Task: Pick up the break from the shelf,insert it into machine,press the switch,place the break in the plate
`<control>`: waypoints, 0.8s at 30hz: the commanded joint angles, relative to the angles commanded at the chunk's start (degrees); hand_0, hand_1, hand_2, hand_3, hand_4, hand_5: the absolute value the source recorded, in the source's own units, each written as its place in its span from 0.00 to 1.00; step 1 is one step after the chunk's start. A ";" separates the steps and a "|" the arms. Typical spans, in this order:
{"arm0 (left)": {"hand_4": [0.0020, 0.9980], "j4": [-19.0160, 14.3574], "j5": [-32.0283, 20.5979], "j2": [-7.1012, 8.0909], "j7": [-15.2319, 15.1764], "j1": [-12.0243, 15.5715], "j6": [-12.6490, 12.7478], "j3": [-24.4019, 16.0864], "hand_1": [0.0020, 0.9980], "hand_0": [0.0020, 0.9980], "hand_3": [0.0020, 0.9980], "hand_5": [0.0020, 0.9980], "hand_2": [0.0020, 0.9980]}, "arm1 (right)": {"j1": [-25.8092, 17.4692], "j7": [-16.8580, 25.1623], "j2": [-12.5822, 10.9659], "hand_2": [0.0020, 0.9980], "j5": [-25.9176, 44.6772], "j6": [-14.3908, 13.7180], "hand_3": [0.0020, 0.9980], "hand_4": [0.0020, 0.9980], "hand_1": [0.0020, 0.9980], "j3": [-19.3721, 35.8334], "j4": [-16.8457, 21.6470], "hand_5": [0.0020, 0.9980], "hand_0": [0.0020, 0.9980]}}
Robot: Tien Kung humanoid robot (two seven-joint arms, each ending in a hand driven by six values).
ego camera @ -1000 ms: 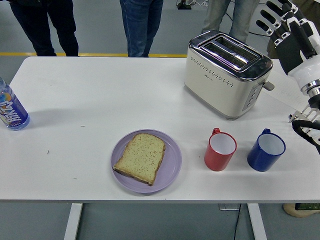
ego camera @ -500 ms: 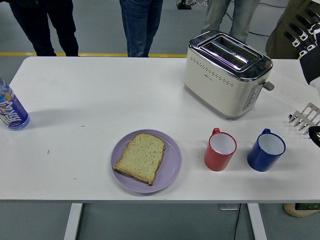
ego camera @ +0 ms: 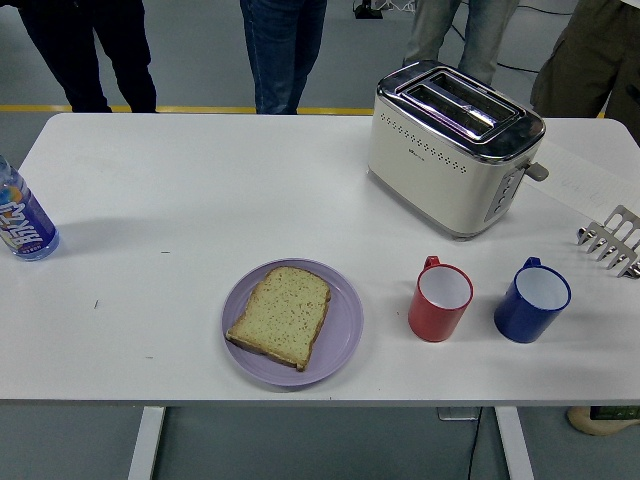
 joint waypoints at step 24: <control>0.64 0.00 1.76 0.01 0.27 0.83 -0.10 -1.10 0.50 0.38 0.77 1.00 0.65 | -7.77 2.54 2.68 0.70 3.99 -0.43 0.66 0.51 0.69 6.91 -3.81 0.23 0.75</control>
